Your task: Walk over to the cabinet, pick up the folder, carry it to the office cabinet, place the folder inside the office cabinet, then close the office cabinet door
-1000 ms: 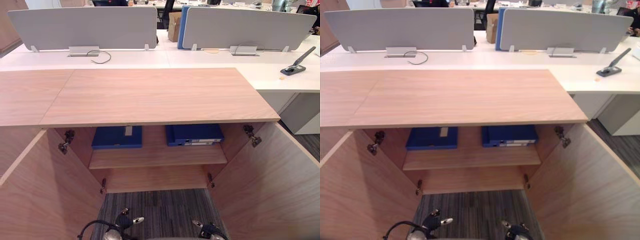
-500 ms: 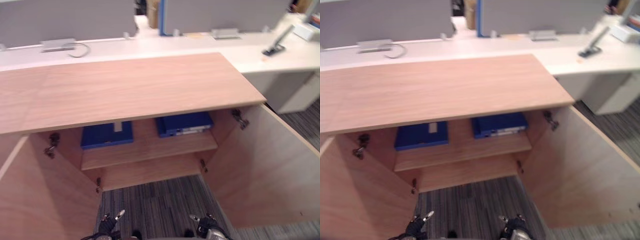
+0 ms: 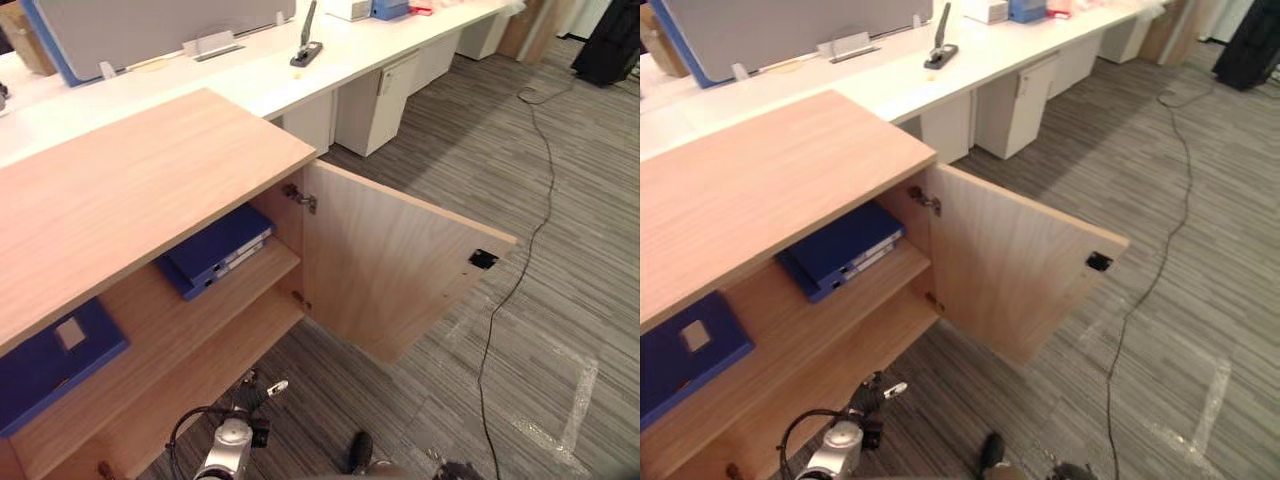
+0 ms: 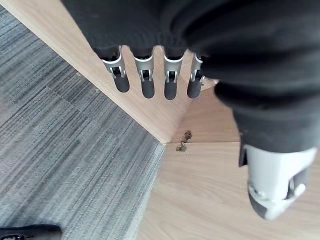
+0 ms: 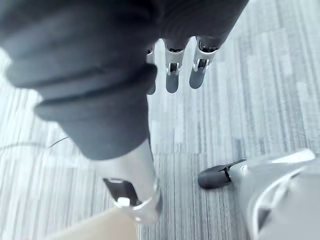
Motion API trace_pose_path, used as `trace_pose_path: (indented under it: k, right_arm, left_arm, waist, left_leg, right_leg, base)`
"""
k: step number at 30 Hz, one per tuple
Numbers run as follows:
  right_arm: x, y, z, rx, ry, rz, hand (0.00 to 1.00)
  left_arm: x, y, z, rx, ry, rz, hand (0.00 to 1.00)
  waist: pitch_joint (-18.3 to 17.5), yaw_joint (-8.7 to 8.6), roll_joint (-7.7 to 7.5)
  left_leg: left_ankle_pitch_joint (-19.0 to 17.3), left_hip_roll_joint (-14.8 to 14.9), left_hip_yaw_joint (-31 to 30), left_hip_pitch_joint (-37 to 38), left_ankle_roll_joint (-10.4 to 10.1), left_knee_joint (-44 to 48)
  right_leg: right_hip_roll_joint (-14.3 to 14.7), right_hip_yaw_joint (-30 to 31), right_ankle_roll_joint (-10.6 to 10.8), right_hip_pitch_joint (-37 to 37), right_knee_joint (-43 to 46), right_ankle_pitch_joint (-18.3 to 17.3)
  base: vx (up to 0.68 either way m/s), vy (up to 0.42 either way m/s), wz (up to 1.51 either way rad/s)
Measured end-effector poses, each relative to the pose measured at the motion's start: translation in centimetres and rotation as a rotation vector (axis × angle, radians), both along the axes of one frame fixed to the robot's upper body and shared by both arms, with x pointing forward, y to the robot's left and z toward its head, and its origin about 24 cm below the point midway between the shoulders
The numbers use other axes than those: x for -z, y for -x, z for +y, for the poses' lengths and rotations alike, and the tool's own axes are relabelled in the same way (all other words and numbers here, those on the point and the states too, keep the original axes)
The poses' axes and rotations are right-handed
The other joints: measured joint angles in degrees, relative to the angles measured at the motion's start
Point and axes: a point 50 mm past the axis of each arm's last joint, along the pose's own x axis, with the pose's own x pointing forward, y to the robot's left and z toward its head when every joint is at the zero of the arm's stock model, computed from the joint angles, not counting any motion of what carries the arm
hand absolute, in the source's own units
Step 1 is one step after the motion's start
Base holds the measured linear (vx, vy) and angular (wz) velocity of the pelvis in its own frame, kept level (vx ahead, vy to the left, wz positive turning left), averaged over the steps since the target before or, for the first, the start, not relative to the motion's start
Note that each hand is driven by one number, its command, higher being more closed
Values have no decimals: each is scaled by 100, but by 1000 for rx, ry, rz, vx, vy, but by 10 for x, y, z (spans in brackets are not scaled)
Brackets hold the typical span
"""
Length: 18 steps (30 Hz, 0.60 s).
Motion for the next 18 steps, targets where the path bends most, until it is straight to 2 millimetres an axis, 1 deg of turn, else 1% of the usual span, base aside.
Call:
trace_pose_path:
  k: [2,3,6,7,8,9,10,11,12,13,14,15,17,18]
  right_arm:
    - [1,4,3,40,-19,3,0]
    - [3,5,7,71,-38,2,0]
    - [4,9,12,139,-62,1,0]
    - [4,11,12,171,-70,0,0]
    - [5,12,13,180,-72,2,0]
    - [5,12,13,182,-72,4,0]
    - [5,13,13,189,-70,5,0]
    - [5,17,10,237,-67,3,0]
    - [5,18,9,262,-65,0,0]
    - [4,22,7,306,-59,-6,0]
    - [4,24,5,341,-54,-14,0]
    - [4,23,4,346,-51,-20,0]
    - [-2,4,-5,364,-32,-89,0]
    - [-20,-38,-32,353,37,-233,0]
  left_arm:
    - [4,9,-3,-18,20,19,0]
    - [6,14,-6,-12,25,34,0]
    - [12,29,-10,-31,53,79,0]
    - [18,41,-11,-34,59,121,0]
    - [22,50,-7,-50,60,155,0]
    - [23,51,-3,-65,55,167,0]
    - [26,56,7,-117,47,198,0]
    - [29,62,17,-176,37,231,0]
    - [31,67,22,-203,33,248,0]
    - [33,76,28,-256,41,278,0]
    - [34,83,36,-314,48,288,0]
    - [35,87,38,-343,55,294,0]
    - [35,91,43,-379,52,297,0]
    - [36,98,46,-406,50,309,0]
  waist:
    - [16,1,48]
    - [40,7,82]
    - [43,-6,89]
    - [50,-5,98]
    - [27,-13,116]
    - [27,-15,118]
    - [17,-33,141]
    - [7,-56,161]
    - [13,-61,183]
    - [22,-67,188]
    - [54,-69,242]
    - [52,-61,230]
    - [81,-31,276]
    - [73,-25,318]
  left_leg:
    - [-77,22,-300,47,-37,85]
    - [-152,56,-310,87,-90,140]
    - [-285,120,-314,126,-80,340]
    - [-370,158,-291,191,-93,431]
    - [-465,211,-269,199,-127,518]
    - [-492,219,-258,205,-134,552]
    - [-553,235,-239,209,-169,601]
    - [-595,243,-220,216,-164,640]
    - [-601,243,-206,229,-165,643]
    - [-608,231,-198,258,-168,642]
    - [-610,217,-205,269,-169,634]
    - [-609,209,-214,267,-169,627]
    - [-613,196,-269,250,-165,620]
    - [-630,172,-329,207,-168,622]
  right_leg:
    - [53,173,3,-1,-1,2]
    - [83,255,19,14,-1,-8]
    - [103,300,21,112,-27,-8]
    - [132,357,24,179,-30,-6]
    - [169,421,26,196,-32,-5]
    - [174,446,31,202,-32,2]
    - [185,492,46,201,-33,20]
    - [190,538,50,200,-33,34]
    - [190,556,49,202,-33,37]
    - [188,572,49,219,-33,38]
    - [183,578,47,223,-33,40]
    - [176,577,48,223,-33,39]
    - [153,576,52,208,-33,37]
    - [131,578,50,169,-34,35]
  base:
    - [-10,-1,-48]
    - [-25,13,-37]
    - [-36,23,-12]
    - [-44,46,-17]
    - [-38,48,-20]
    - [-36,48,-21]
    - [-22,42,-18]
    - [-17,44,-17]
    - [7,41,-13]
    - [28,39,-8]
    - [37,35,-4]
    - [52,36,0]
    - [42,26,2]
    - [31,25,2]
